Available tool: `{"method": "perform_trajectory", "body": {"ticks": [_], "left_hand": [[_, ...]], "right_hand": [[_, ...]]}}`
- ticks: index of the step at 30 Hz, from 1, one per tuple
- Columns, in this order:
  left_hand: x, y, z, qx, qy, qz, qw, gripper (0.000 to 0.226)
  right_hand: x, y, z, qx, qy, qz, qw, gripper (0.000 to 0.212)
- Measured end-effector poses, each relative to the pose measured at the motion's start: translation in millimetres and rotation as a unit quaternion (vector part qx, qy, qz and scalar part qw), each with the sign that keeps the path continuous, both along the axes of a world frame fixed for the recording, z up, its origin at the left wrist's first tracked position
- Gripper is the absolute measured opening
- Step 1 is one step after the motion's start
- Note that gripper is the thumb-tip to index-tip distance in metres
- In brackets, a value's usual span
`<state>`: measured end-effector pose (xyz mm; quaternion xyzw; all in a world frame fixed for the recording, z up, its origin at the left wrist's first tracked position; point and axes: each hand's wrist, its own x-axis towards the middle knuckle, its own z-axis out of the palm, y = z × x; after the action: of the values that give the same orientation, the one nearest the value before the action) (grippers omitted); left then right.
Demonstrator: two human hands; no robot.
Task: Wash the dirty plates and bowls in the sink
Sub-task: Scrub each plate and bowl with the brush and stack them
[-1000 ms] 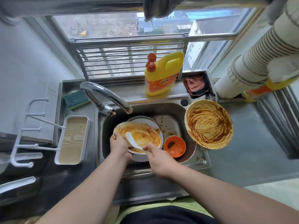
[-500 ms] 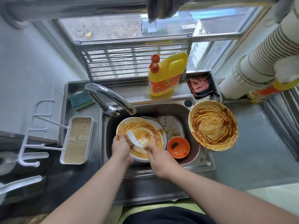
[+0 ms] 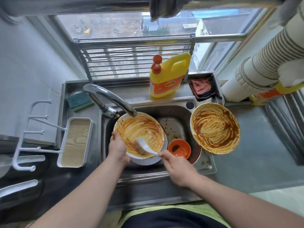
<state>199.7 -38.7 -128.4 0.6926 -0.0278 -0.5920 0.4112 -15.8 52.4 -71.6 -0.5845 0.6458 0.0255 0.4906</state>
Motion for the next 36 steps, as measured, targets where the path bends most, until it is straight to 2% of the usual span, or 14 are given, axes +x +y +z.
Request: {"method": "perform_trajectory", "body": {"ticks": [2,4,8,10,13,16,21,24,29,32,36], "left_hand": [[5,0,-4,0.006,-0.02,-0.027,0.999,0.041],[0,9,-8,0.013,-0.026,-0.062,0.998,0.042],[-27,23,-3,0.03,0.014,-0.078,0.996,0.04],[-29,22,-6,0.043,0.037,-0.053,0.997,0.044],[-16,12,-13,0.054,0.102,0.003,0.993,0.061],[0,7,-13,0.036,0.065,0.014,0.997,0.039],[11,3,-14,0.029,0.099,0.032,0.994,0.044],[2,4,0,0.024,0.113,0.022,0.993,0.047],[-23,23,6,0.02,0.087,-0.049,0.995,0.046],[-30,36,9,0.015,0.077,-0.07,0.994,0.032],[-25,40,7,0.02,0.039,-0.097,0.994,0.029]], "right_hand": [[-26,-15,-5,0.013,0.062,-0.016,0.998,0.021],[-33,-37,-9,0.008,0.077,-0.067,0.995,0.025],[18,-65,-8,0.014,-0.027,-0.163,0.986,0.026],[46,-54,-5,0.026,-0.078,-0.151,0.985,0.027],[56,-22,5,0.049,-0.088,-0.086,0.991,0.027],[27,4,11,0.042,-0.067,-0.026,0.997,0.021],[-35,6,15,0.011,0.061,0.056,0.997,0.025],[-33,0,20,0.012,0.053,0.073,0.996,0.029],[22,-18,21,-0.003,-0.029,0.019,0.999,0.032],[39,-48,7,-0.026,-0.007,-0.029,0.999,0.031],[21,-71,-10,-0.01,0.049,-0.081,0.996,0.027]]}}
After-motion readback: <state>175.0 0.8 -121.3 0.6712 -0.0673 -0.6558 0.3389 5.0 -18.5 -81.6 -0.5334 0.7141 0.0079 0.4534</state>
